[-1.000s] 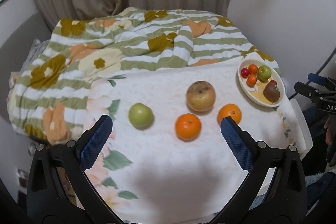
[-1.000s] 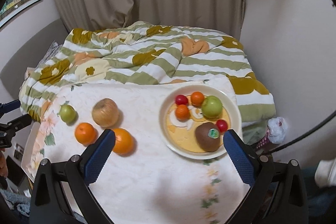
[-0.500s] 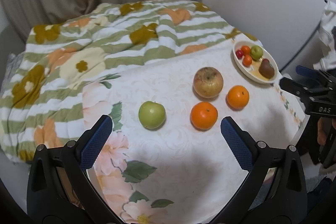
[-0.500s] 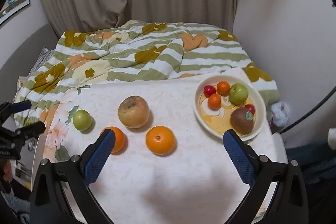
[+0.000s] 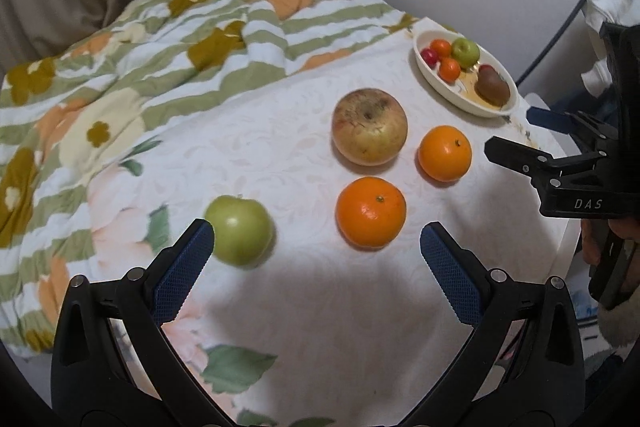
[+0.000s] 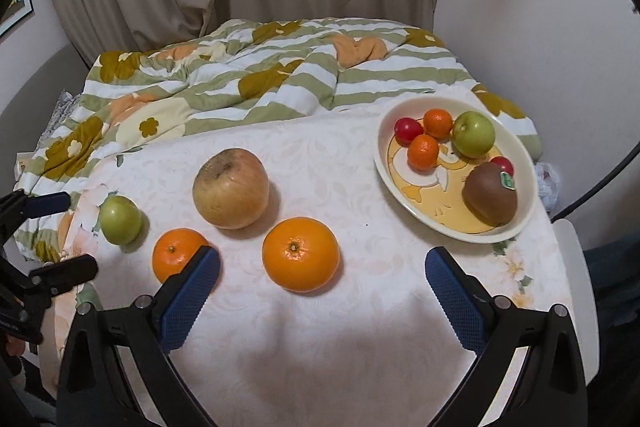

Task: Organize fruits
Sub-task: 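Move both tools back over the two oranges, then grasp an orange with the left tool while the right tool grasps the other orange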

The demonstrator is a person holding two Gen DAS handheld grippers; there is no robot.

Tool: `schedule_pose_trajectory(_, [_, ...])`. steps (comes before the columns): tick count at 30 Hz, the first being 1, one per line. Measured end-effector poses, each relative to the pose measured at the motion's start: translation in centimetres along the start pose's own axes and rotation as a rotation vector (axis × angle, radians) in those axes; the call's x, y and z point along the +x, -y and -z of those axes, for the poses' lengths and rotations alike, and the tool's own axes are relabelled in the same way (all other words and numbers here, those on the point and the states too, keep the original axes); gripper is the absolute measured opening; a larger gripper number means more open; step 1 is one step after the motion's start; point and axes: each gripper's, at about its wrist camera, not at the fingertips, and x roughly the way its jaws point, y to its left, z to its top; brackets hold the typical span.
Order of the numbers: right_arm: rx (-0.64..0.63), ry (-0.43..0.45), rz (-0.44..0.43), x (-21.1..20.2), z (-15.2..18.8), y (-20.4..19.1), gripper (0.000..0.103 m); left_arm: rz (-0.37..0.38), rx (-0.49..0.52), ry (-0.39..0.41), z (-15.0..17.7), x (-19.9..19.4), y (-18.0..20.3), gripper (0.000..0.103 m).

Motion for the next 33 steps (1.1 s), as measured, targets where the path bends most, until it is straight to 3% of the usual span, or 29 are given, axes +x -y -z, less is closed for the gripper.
schedule_pose_trajectory(21, [-0.090, -0.053, -0.056, 4.7, 1.5, 0.2, 0.099, 0.101, 0.065, -0.082, 0.0, 8.5, 3.4, 0.097])
schedule_pose_trajectory(26, [-0.095, -0.059, -0.071, 5.1, 1.3, 0.2, 0.099, 0.102, 0.049, -0.099, -0.1, 9.1, 3.4, 0.069])
schedule_pose_trajectory(30, [-0.108, -0.064, -0.081, 5.4, 1.2, 0.1, 0.097, 0.097, 0.058, -0.101, -0.1, 9.0, 3.5, 0.066])
schedule_pose_trajectory(33, [-0.118, -0.082, -0.092, 6.1, 1.2, -0.1, 0.089, 0.094, 0.058, -0.102, 0.0, 8.8, 3.4, 0.066])
